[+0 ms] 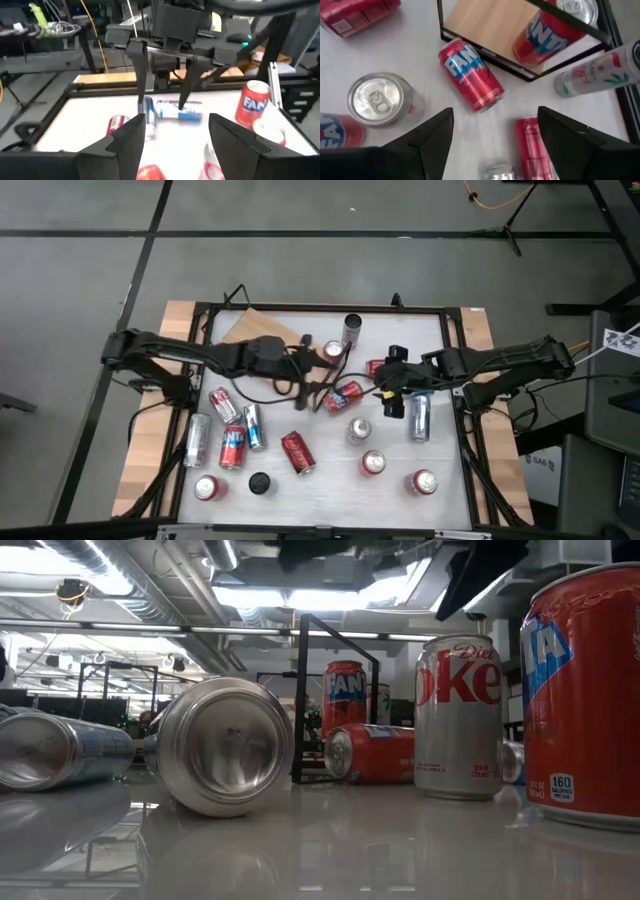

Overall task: Pick and place cans onto a shelf
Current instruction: Put the middle right red soda can on the shelf aligned with the other red soda can

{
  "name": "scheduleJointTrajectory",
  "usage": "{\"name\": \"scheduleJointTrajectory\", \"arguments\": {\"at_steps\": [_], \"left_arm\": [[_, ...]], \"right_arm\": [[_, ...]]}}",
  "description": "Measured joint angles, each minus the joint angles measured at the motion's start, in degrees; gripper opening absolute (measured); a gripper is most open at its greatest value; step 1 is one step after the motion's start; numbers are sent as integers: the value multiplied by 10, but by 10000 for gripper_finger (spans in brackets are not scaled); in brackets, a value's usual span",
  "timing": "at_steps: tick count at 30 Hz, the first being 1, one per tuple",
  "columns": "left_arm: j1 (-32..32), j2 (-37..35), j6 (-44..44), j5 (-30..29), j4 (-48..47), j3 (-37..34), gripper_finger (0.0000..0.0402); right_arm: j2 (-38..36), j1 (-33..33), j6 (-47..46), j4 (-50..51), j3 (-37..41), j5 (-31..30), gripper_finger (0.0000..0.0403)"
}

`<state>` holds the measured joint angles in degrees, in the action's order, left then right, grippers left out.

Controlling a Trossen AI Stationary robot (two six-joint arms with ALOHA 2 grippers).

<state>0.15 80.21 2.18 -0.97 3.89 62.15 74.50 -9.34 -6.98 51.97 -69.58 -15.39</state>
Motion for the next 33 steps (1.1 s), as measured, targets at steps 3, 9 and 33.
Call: {"name": "scheduleJointTrajectory", "arguments": {"at_steps": [3, 9, 33], "left_arm": [[6, -50, 1, -7, -66, 0, 212], [17, -155, 14, -29, -99, -60, 212], [38, -379, -51, -28, 195, -435, 212]], "right_arm": [[0, 0, 0, -12, 0, 0, 276], [0, 0, 0, -30, 0, 15, 276], [26, 11, 135, -89, 0, 5, 379]]}}
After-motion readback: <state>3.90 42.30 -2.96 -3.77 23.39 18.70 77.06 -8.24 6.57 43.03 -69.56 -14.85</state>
